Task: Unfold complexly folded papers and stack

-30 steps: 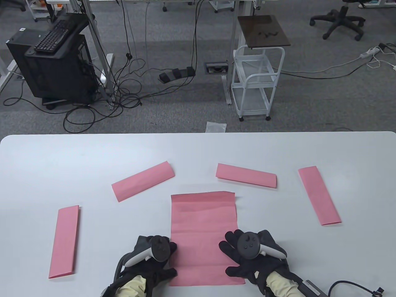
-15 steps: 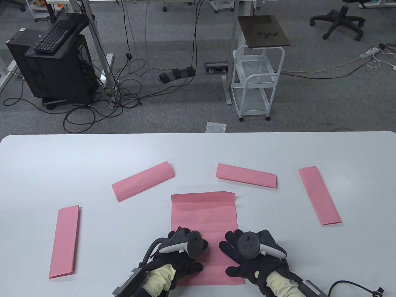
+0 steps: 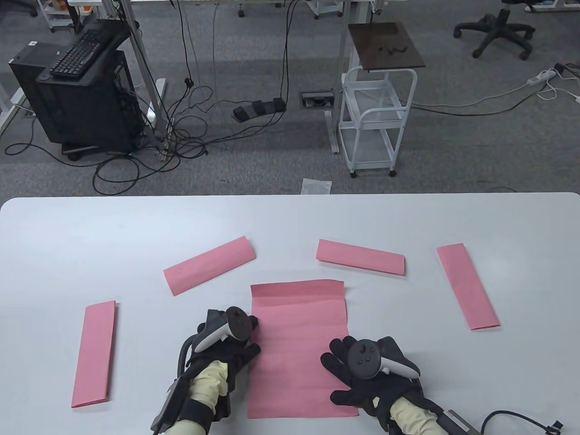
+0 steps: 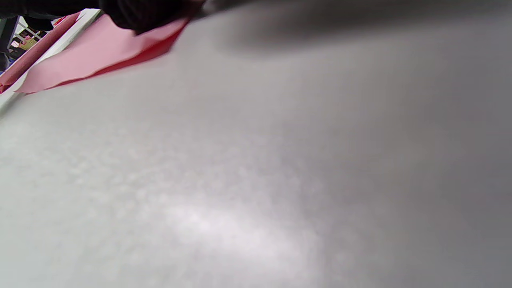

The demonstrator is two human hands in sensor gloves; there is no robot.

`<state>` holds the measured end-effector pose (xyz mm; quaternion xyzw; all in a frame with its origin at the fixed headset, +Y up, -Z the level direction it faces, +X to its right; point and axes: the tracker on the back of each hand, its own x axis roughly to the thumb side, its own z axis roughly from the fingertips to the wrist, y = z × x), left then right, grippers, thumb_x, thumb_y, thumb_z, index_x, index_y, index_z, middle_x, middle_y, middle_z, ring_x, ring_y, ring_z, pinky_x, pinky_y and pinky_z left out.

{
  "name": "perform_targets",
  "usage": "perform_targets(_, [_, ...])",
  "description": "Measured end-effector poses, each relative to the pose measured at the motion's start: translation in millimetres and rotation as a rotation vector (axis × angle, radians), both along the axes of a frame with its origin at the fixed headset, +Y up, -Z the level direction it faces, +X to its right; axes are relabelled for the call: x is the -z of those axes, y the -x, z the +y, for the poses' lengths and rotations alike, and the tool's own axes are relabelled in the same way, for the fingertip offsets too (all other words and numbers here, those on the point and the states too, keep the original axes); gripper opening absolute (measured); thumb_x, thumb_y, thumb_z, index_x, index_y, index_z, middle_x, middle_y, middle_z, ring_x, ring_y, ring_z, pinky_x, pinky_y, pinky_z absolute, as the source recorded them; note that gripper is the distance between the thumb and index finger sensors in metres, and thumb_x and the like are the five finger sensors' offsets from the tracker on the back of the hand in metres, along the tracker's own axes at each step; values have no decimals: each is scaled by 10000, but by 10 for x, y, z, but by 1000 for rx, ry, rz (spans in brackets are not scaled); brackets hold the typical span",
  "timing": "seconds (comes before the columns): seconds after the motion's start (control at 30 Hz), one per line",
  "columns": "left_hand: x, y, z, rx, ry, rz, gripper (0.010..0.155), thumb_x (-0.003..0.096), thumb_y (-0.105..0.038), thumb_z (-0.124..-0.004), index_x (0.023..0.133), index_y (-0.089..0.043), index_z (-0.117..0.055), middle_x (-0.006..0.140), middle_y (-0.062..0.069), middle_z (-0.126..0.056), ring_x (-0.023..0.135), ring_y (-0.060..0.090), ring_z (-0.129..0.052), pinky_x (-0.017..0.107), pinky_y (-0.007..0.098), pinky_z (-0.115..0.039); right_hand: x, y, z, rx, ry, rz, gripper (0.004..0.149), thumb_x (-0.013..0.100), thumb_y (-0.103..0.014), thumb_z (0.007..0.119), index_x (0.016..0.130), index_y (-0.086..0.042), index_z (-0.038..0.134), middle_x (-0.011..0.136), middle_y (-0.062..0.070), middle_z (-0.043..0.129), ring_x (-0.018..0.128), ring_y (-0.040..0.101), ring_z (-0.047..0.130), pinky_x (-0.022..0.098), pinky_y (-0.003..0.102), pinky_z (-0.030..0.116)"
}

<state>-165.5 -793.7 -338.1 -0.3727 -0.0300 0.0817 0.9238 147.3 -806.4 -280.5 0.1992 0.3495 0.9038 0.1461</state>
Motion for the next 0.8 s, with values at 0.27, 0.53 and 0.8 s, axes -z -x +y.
perform_targets(0.27, [-35, -567, 234, -67, -80, -268, 654, 572, -517, -525, 1064, -429, -103, 1089, -113, 164, 1039, 268, 155, 706, 569, 53, 0, -1, -2, 0, 5, 0, 730, 497, -567, 614, 1038, -487, 131, 1107, -219, -97, 991, 69, -186, 655, 475, -158])
perform_targets(0.53, [74, -893, -42, -83, -54, -328, 681, 553, -582, -508, 1022, -456, -30, 1073, -146, 164, 1031, 230, 164, 697, 566, 56, -1, -1, -3, 1, 7, -1, 731, 497, -566, 615, 1039, -487, 131, 1107, -220, -95, 990, 68, -187, 655, 473, -159])
perform_targets(0.8, [707, -452, -10, -20, -93, -90, 669, 539, -592, -508, 1031, -449, -76, 1094, -189, 87, 1070, 160, 79, 712, 569, 41, 0, 1, -4, 0, 7, 1, 731, 498, -567, 612, 1039, -486, 128, 1108, -216, -99, 990, 70, -190, 654, 475, -160])
